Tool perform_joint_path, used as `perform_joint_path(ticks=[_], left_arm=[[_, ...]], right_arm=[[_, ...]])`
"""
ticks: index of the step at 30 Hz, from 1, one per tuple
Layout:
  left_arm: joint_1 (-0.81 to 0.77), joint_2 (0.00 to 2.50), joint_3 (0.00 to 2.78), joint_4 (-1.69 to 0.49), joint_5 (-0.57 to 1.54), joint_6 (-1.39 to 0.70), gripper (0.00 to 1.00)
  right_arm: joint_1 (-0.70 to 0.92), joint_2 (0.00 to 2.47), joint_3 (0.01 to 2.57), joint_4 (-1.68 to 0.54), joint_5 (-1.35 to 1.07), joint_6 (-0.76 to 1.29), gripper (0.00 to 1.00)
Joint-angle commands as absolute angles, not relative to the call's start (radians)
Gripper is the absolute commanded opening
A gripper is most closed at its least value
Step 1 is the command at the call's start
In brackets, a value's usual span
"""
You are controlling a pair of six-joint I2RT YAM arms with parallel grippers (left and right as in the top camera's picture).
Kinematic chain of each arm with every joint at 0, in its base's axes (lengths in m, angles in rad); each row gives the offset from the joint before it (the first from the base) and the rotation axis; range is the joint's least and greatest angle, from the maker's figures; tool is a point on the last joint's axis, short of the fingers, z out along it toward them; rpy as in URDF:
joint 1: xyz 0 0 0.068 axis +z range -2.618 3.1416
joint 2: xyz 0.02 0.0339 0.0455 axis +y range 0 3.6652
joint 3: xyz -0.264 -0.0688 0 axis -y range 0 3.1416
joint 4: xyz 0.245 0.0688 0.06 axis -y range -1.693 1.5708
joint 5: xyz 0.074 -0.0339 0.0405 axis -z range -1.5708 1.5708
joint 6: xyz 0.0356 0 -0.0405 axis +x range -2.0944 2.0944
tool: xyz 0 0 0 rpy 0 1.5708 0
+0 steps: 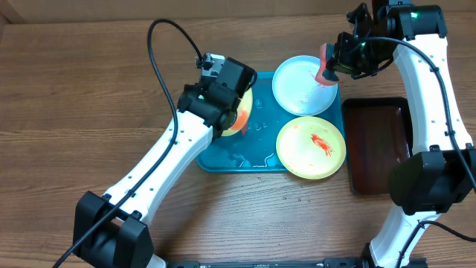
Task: Clean dirty plates on tray and stack at the side
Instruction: 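Lift the cleaned yellow plate with left gripper off the tray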
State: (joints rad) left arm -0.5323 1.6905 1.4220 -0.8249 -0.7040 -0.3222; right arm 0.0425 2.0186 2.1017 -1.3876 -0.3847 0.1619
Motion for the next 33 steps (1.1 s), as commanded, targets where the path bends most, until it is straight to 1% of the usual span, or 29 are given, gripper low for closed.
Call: perform_joint_path(ticks=[1, 4, 15, 18, 26, 33], left_arm=[[-0.553, 1.669, 1.435, -0.840, -0.899, -0.348, 0.04], [-0.569, 1.669, 1.435, -0.864, -0.978, -0.390, 0.04], [-0.663, 1.669, 1.435, -0.860, -1.226, -0.389, 0.04], [-0.671, 1.669, 1.435, -0.857, -1.268, -0.389, 0.04], [-0.683, 1.669, 1.435, -0.854, -1.278, -0.389, 0.04], [-0.728, 1.669, 1.435, -0.802, -1.378, -0.377, 0.04]], right_arm=[[0.039, 1.991, 2.116, -1.383, -0.386, 0.151, 0.04], [0.039, 1.991, 2.116, -1.385, -0.386, 0.151, 0.04], [0.039, 1.991, 2.116, -1.393, -0.386, 0.151, 0.04], [0.039, 1.991, 2.116, -1.394, -0.386, 0.151, 0.04], [0.039, 1.991, 2.116, -1.394, -0.385, 0.151, 0.04], [0.039, 1.991, 2.116, -1.394, -0.382, 0.151, 0.04]])
